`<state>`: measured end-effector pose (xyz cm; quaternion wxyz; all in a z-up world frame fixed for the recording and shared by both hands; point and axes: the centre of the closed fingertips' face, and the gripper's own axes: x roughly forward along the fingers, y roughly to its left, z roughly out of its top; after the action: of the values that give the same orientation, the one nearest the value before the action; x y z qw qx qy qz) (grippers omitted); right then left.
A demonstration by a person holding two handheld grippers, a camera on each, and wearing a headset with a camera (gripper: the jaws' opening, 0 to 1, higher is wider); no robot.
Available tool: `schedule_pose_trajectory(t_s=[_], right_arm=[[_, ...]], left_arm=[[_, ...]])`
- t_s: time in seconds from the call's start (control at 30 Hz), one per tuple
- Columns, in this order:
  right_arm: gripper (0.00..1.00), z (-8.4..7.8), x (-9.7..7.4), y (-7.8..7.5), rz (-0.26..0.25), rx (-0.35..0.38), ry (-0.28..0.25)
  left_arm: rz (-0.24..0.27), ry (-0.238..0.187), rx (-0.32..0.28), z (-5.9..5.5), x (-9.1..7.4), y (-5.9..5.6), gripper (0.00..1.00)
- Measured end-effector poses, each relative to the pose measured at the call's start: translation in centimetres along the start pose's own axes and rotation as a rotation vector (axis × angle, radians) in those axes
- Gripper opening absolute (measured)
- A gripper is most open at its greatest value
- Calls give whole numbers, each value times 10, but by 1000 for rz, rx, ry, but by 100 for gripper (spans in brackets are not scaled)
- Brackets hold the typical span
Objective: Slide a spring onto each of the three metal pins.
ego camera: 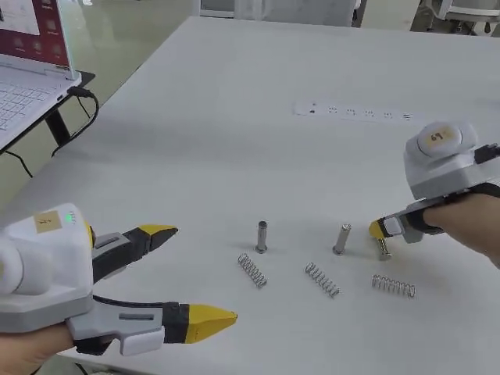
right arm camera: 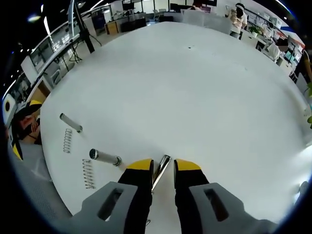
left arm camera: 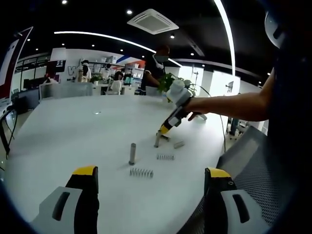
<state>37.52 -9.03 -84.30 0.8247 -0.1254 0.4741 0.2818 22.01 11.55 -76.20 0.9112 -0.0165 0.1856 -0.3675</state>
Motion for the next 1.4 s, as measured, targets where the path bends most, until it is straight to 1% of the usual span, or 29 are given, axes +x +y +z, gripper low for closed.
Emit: schedule_pose_trajectory(t_s=[0.07, 0.1, 0.3, 0.4, 0.57, 0.6, 0.63, 0.8, 0.9, 1.13, 1.23, 1.3, 1.37, 1.4], right_arm=[[13, 1, 2, -2, -3, 13, 4], [13, 2, 6, -6, -10, 21, 14], [10, 5, 14, -14, -23, 43, 40], [10, 5, 16, -16, -37, 37, 55], [8, 3, 18, -15, -47, 46, 81], [8, 2, 18, -15, -55, 42, 90], [8, 2, 18, -15, -65, 21, 98], [8, 2, 21, -14, -69, 12, 114], [8, 2, 22, -14, -79, -1, 136], [7, 1, 22, -13, -96, -4, 193], [6, -2, 18, -10, -101, -6, 199], [5, -3, 17, -10, -97, 1, 192], [5, -3, 17, -12, -82, 19, 182], [5, -4, 16, -13, -83, 27, 186]], left_arm=[[1, -2, -1, 0, 0, 0, 86], [1, -3, -1, 1, 0, 0, 86], [3, -6, -1, 1, 0, 1, 86], [2, -7, 1, 1, 0, 1, 86], [2, -7, 1, 2, 0, 1, 86], [3, -7, 1, 2, 0, 1, 86], [2, -7, 2, 2, 0, 1, 85], [4, -6, 0, 2, 0, 1, 85], [1, -6, 0, 1, 1, 1, 85], [3, -6, 0, 1, 1, 1, 84], [2, -5, 2, 1, 1, 0, 84], [4, -7, 0, 1, 1, 0, 84], [5, -10, 0, 2, 0, 0, 84], [5, -10, 0, 2, 0, 0, 84]])
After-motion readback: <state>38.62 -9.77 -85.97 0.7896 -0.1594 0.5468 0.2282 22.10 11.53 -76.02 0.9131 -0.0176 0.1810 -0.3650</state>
